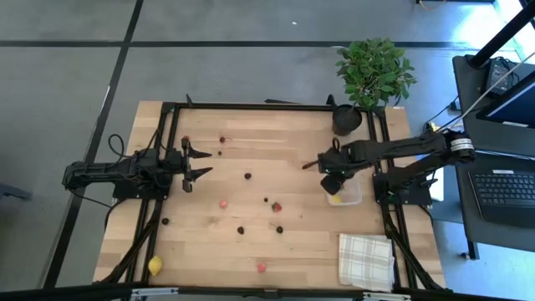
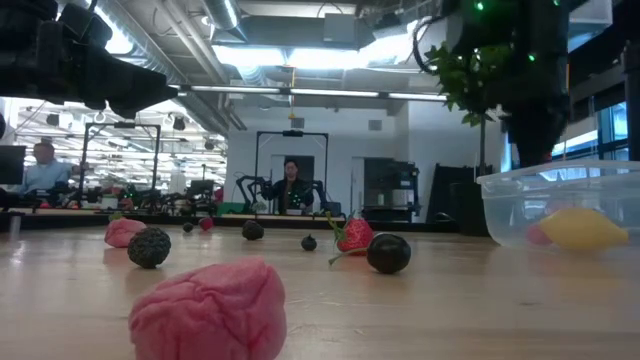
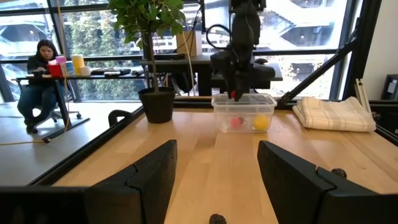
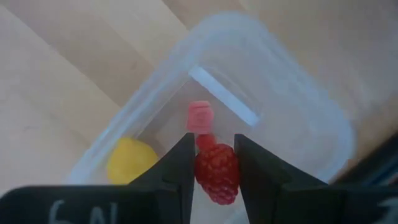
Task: Pick and placing Produce into tupperware
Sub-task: Put the raspberry into the transparent bin, then put the bottom strawberry into the transparent bin
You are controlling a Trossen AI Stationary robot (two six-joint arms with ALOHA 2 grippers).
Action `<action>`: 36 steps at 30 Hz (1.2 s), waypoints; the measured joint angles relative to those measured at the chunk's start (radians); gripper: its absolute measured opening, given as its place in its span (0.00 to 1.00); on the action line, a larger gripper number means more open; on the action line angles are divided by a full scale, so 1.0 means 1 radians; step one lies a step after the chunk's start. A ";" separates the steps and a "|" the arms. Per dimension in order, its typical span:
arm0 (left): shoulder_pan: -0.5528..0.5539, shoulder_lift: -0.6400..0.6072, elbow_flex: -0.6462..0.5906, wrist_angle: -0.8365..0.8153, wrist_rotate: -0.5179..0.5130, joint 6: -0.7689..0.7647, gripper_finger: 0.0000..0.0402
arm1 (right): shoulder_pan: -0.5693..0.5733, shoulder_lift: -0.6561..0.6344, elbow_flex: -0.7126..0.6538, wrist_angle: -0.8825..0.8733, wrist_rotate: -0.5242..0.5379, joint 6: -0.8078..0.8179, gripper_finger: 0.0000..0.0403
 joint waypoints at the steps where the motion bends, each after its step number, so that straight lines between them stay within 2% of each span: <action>1: 0.000 0.000 0.000 0.000 0.000 0.000 0.54 | 0.004 0.000 -0.023 0.019 0.000 0.004 0.25; 9: 0.000 0.000 0.000 0.000 0.000 0.000 0.54 | 0.007 -0.002 -0.146 0.165 -0.008 -0.007 0.27; 25: 0.000 0.000 0.000 0.000 0.000 0.000 0.54 | 0.007 -0.002 -0.157 0.165 -0.010 -0.016 0.42; 36: 0.000 0.000 0.000 0.000 0.000 0.000 0.54 | 0.006 -0.002 0.055 0.000 -0.009 -0.075 0.46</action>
